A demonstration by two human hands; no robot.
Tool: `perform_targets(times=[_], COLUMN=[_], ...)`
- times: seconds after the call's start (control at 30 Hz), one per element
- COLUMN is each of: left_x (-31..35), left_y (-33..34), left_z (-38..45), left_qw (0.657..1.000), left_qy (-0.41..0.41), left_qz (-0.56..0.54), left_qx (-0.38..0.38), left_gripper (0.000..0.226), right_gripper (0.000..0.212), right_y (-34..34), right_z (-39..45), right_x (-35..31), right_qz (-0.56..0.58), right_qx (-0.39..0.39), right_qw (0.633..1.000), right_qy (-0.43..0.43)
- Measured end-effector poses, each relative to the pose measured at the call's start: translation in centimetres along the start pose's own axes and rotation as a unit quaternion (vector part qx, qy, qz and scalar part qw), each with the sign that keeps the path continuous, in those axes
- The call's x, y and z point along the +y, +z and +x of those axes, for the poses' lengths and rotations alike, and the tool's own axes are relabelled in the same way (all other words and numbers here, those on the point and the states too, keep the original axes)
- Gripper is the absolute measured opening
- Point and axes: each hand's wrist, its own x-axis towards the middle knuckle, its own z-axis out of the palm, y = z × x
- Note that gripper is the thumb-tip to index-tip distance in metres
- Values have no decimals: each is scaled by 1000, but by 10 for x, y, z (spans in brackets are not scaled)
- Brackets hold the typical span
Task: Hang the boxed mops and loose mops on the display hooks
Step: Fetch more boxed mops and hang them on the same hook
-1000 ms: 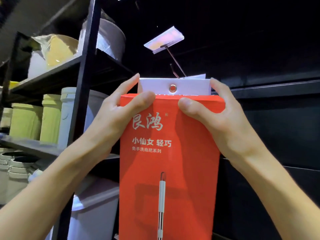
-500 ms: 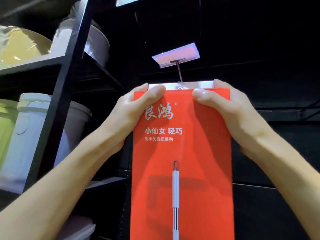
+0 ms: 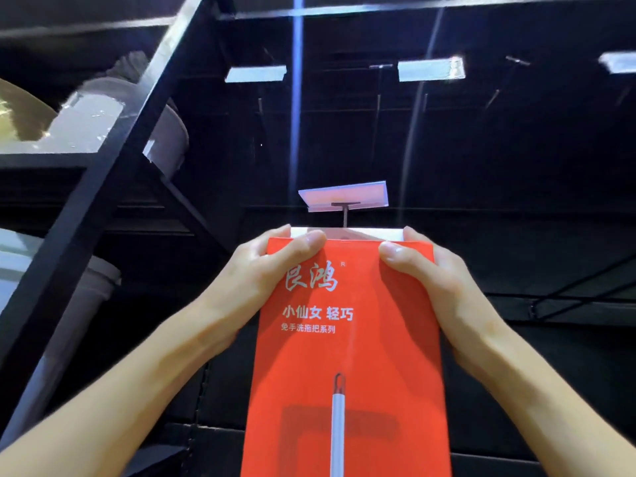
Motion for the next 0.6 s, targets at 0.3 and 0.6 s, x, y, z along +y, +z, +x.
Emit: perform_targets(times=[0.3,0.6], left_x=[-11,-15], left_y=[-2,-3], left_z=[11,10], left_qw=[1000,1000], left_qy=[-12,-22], left_qz=[2,12], left_qx=[2,-6], left_gripper=[72,78], right_gripper=[15,89], right_y=[-6,-7], right_z=[8,10], right_x=[14,18], right_qz=[6,-66], right_qx=[10,25], right_qw=[1000,996], right_qy=[15,59])
